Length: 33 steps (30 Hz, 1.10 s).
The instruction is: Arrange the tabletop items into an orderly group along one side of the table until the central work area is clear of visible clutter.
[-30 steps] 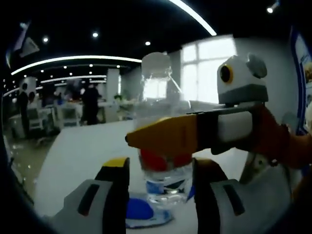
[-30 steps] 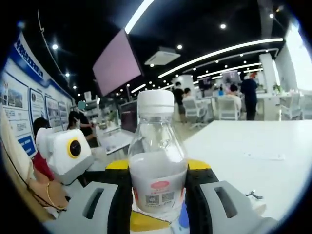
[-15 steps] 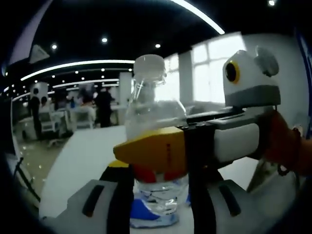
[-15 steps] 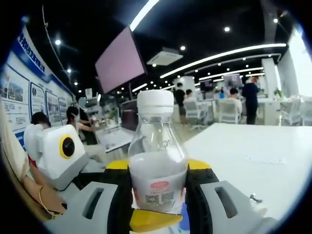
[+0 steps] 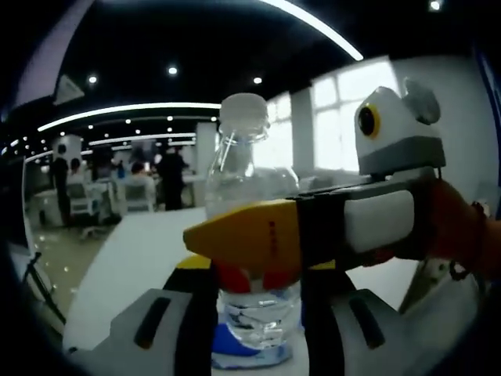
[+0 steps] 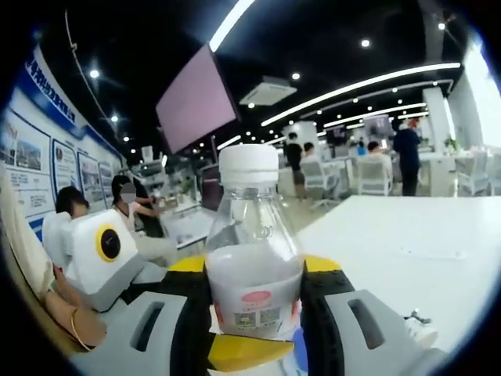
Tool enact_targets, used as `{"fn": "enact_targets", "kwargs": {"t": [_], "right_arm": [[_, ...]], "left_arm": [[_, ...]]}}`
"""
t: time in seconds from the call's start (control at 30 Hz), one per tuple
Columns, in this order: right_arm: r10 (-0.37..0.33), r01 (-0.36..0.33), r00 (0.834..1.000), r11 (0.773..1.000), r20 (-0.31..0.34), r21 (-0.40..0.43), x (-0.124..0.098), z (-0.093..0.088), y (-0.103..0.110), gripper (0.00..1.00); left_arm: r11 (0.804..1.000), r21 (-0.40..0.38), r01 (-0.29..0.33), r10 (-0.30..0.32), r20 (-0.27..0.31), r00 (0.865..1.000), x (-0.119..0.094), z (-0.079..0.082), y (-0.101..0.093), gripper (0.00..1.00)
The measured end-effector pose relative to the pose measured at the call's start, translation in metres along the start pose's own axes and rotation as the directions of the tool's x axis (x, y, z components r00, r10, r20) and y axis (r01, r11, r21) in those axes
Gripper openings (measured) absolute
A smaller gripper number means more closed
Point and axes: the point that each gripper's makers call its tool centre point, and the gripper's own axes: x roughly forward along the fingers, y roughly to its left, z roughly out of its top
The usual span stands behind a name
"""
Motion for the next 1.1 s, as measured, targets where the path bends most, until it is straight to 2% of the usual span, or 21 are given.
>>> {"fn": "enact_targets", "kwargs": {"t": [0.07, 0.17, 0.27, 0.4, 0.7, 1.1], "right_arm": [[-0.007, 0.007, 1.000, 1.000, 0.001, 0.026, 0.001, 0.000, -0.002, 0.48], [-0.020, 0.020, 1.000, 0.999, 0.019, 0.033, 0.001, 0.004, -0.005, 0.67], [-0.041, 0.041, 0.998, 0.999, 0.037, 0.006, -0.002, 0.006, -0.007, 0.72], [-0.047, 0.046, 0.998, 0.999, 0.048, 0.027, -0.005, 0.007, -0.010, 0.86], [-0.088, 0.085, 0.995, 0.995, 0.049, 0.055, -0.020, 0.001, -0.029, 0.99], [-0.142, 0.141, 0.990, 0.989, 0.017, 0.049, -0.053, -0.011, -0.060, 1.00]], "left_arm": [[1.000, -0.001, 0.001, -0.001, 0.000, 1.000, 0.000, 0.000, 0.000, 0.37], [1.000, 0.002, -0.005, 0.005, -0.002, 1.000, 0.000, -0.001, 0.001, 0.37], [0.999, 0.012, -0.030, 0.030, 0.003, 1.000, -0.001, 0.000, 0.007, 0.37], [0.999, 0.013, -0.045, 0.045, -0.001, 0.999, 0.000, -0.001, 0.013, 0.37], [0.996, 0.005, -0.084, 0.084, -0.008, 0.996, 0.004, -0.002, 0.029, 0.37], [0.991, -0.009, -0.130, 0.130, -0.018, 0.991, 0.024, 0.000, 0.065, 0.38]]}}
